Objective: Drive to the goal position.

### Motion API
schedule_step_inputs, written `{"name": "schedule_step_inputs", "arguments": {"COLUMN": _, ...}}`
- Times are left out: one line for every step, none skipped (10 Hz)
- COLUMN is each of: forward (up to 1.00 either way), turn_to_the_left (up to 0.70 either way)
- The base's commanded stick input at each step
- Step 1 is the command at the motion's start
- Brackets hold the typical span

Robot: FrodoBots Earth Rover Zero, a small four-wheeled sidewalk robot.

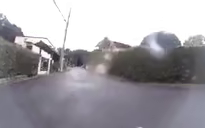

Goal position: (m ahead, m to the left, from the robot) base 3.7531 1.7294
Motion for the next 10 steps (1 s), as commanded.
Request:
{"name": "schedule_step_inputs", "arguments": {"forward": 0.70, "turn_to_the_left": 0.00}}
{"name": "schedule_step_inputs", "arguments": {"forward": 0.70, "turn_to_the_left": 0.00}}
{"name": "schedule_step_inputs", "arguments": {"forward": 0.70, "turn_to_the_left": 0.00}}
{"name": "schedule_step_inputs", "arguments": {"forward": 0.70, "turn_to_the_left": 0.00}}
{"name": "schedule_step_inputs", "arguments": {"forward": 0.70, "turn_to_the_left": 0.08}}
{"name": "schedule_step_inputs", "arguments": {"forward": 0.70, "turn_to_the_left": 0.24}}
{"name": "schedule_step_inputs", "arguments": {"forward": 0.70, "turn_to_the_left": 0.35}}
{"name": "schedule_step_inputs", "arguments": {"forward": 0.70, "turn_to_the_left": 0.35}}
{"name": "schedule_step_inputs", "arguments": {"forward": 0.70, "turn_to_the_left": 0.35}}
{"name": "schedule_step_inputs", "arguments": {"forward": 0.70, "turn_to_the_left": 0.35}}
